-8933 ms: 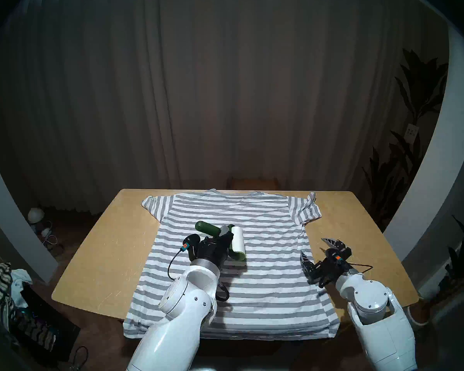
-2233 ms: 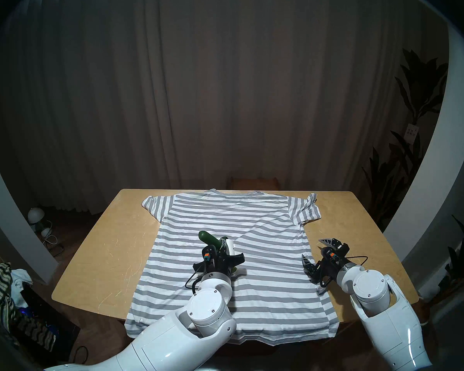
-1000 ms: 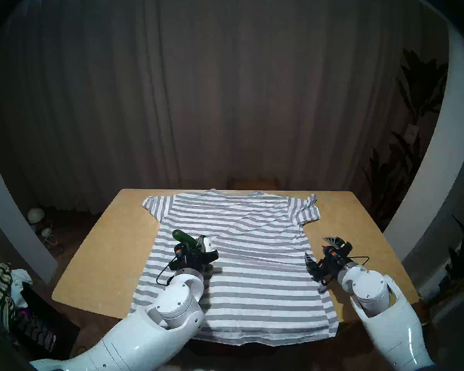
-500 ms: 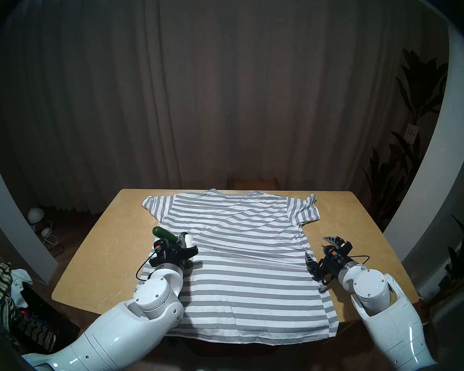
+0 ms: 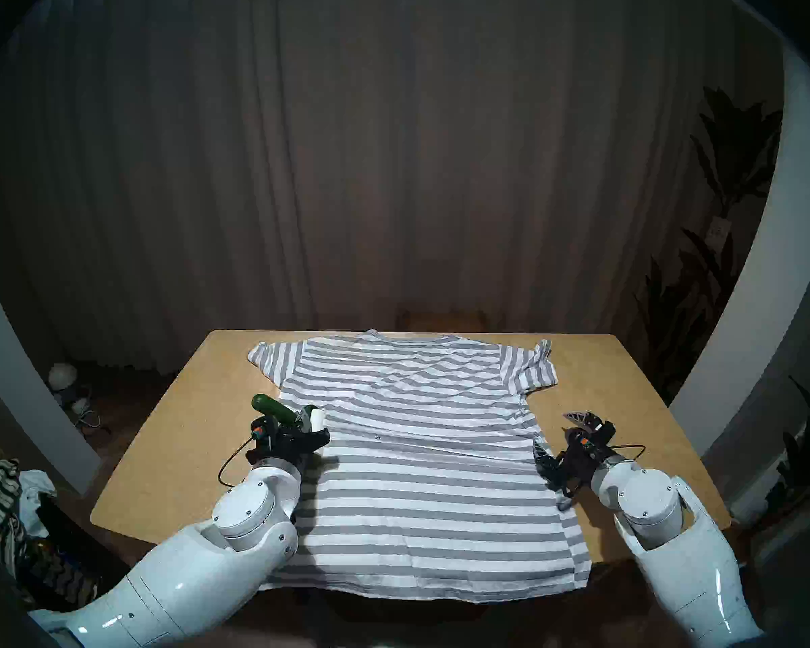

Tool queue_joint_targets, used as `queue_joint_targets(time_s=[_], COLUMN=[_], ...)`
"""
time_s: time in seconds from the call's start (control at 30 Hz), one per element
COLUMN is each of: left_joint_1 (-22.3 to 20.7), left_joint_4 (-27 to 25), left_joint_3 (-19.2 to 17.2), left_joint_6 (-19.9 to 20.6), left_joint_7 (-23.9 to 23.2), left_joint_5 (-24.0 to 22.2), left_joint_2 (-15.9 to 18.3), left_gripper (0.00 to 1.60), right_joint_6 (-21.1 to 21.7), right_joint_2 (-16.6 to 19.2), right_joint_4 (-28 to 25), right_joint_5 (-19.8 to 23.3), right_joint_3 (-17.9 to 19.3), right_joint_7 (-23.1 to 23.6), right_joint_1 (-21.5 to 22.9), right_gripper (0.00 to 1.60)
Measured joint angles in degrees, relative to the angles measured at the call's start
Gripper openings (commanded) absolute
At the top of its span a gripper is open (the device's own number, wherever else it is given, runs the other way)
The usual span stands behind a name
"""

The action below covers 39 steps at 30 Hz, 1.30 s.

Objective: Use the fur roller to clean a top

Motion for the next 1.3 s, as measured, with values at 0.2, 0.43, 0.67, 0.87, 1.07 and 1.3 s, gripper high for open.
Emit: queue_joint_targets(time_s=[0.2,0.43,0.67,0.87,1.07,1.3], left_joint_1=[0.0,0.3,1.1,2.0,3.0,4.2], left_joint_4=[0.1,0.4,0.9,1.4,1.3,1.1], left_joint_3=[-0.2,-1.1,-3.0,-5.0,-6.5,-8.3], left_joint_6=[-0.1,-0.3,-0.5,-0.7,-0.7,-0.7], left_joint_7=[-0.8,-1.4,-1.5,-1.4,-1.5,-1.4], left_joint_5=[-0.8,-2.1,-3.6,-4.7,-5.9,-7.2], left_joint_2=[0.9,2.1,3.6,5.1,6.4,7.8], left_gripper=[0.0,0.0,0.0,0.0,0.0,0.0], right_joint_6=[-0.2,-0.4,-0.7,-1.0,-1.2,-1.5], right_joint_2=[0.2,0.4,0.6,0.8,1.0,1.2], right_joint_4=[0.3,0.6,1.0,1.4,1.7,1.9], right_joint_5=[0.2,0.5,0.8,0.9,1.1,1.1], right_joint_3=[0.0,0.0,0.0,0.0,-0.1,-0.2], right_joint_7=[0.3,0.5,0.8,0.9,0.9,0.8], right_joint_1=[0.2,0.5,0.8,1.0,1.2,1.4], right_gripper=[1.6,1.6,1.6,1.6,1.6,1.6])
